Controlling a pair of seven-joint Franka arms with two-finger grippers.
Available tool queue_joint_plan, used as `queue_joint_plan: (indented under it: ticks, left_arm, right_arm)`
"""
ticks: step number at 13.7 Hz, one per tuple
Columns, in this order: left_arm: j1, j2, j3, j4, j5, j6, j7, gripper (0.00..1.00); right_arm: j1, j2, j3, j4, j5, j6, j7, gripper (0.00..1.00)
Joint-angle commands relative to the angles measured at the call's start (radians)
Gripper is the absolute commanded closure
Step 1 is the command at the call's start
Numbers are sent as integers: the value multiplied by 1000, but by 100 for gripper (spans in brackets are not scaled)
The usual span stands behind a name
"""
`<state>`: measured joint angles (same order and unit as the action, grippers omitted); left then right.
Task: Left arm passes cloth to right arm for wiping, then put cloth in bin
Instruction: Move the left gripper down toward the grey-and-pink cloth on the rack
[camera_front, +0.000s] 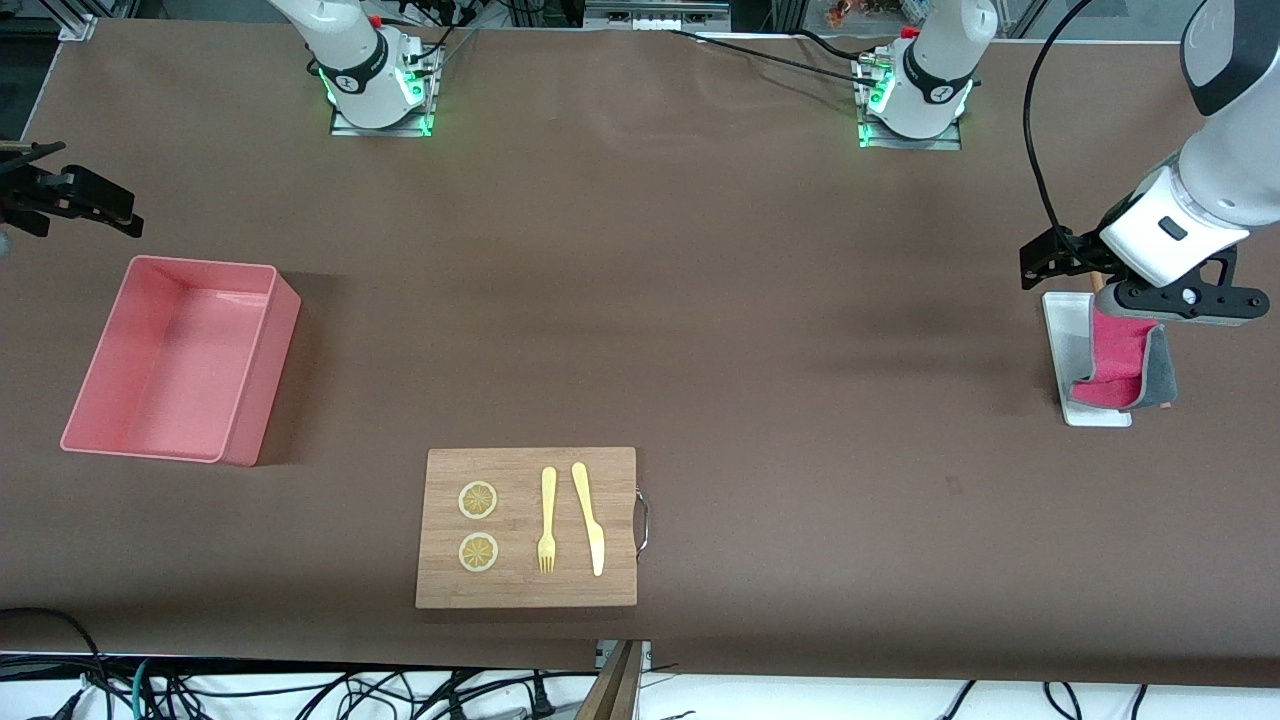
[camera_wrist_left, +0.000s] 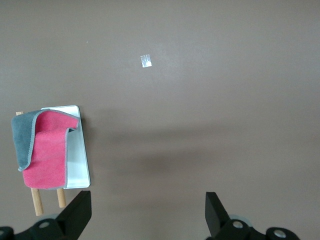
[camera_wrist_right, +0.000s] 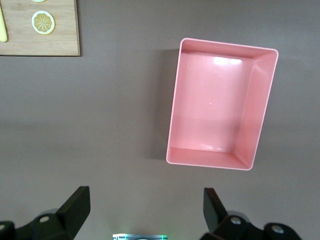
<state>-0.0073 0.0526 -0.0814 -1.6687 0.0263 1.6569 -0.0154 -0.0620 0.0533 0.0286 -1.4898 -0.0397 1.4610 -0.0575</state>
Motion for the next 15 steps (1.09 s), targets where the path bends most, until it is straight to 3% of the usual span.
queue_joint_plan:
  ticks: [1, 10, 15]
  left_arm:
    - [-3, 18, 2, 32, -16, -39, 20, 0]
    - [-13, 26, 3, 40, -16, -66, 3, 0]
    - [1, 67, 3, 96, -8, -95, 93, 0]
  right_arm:
    - [-1, -6, 2, -1, -3, 2, -8, 0]
    - [-2, -6, 2, -1, -2, 2, -12, 0]
    - [-2, -6, 2, -1, -2, 4, -12, 0]
